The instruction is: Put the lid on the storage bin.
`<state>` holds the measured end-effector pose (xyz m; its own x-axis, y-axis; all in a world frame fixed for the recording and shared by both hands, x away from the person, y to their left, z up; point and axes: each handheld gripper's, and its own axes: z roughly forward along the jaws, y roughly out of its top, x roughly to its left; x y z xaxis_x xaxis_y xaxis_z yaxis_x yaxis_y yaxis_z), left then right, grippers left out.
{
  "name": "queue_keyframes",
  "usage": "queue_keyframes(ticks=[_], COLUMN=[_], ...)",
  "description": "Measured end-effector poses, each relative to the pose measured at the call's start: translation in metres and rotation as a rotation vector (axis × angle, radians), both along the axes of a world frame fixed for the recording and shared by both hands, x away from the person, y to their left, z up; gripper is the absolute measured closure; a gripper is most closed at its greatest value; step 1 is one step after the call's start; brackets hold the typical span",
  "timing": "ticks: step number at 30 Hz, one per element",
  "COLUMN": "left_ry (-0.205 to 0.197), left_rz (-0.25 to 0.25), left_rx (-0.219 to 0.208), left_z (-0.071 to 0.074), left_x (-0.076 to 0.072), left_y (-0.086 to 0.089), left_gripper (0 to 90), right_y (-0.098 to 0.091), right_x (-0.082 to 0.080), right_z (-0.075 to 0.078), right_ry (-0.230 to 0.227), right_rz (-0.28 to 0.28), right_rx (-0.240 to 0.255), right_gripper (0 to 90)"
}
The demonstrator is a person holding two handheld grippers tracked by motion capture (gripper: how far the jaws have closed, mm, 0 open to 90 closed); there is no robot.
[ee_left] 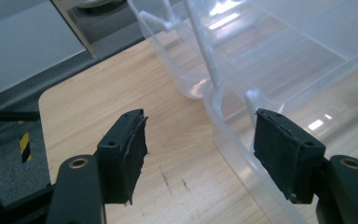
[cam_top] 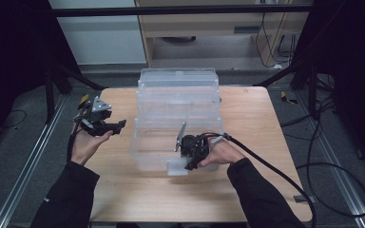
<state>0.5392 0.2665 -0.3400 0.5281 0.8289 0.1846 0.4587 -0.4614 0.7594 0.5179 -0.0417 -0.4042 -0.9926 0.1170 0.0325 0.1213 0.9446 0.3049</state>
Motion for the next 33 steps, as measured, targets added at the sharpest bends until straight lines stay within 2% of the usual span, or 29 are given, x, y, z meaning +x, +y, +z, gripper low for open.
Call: queue_keyframes(ticks=[5,6,7,12,18,21,33], left_ry=[0.006,0.006,0.004,0.01,0.004,0.018,0.034], left_rz=[-0.06,-0.06,-0.085,-0.141,-0.184,-0.216,-0.308], left_rx=[0.028,0.028,0.038,0.034,0.07,0.071,0.132], left_z=[0.013,0.013,0.017,0.03,0.041,0.047,0.063], left_x=[0.009,0.009,0.011,0.02,0.028,0.031,0.047], left_y=[-0.008,-0.008,-0.009,-0.012,-0.016,-0.019,-0.04], left_gripper=[34.0,34.0,34.1,35.4,36.0,36.5,36.9], right_y=[0.0,0.0,0.0,-0.001,-0.001,-0.001,-0.001], right_x=[-0.001,-0.001,-0.002,-0.001,-0.002,-0.002,-0.002], right_z=[0.0,0.0,0.0,0.0,0.0,0.0,0.0], right_ry=[-0.007,-0.007,-0.008,-0.009,-0.013,-0.012,-0.016], right_rz=[-0.003,-0.003,-0.006,0.004,0.003,0.003,0.004], right_rx=[0.0,0.0,-0.001,0.007,0.012,0.012,0.012], right_gripper=[63.9,63.9,63.9,64.0,64.0,64.0,64.1])
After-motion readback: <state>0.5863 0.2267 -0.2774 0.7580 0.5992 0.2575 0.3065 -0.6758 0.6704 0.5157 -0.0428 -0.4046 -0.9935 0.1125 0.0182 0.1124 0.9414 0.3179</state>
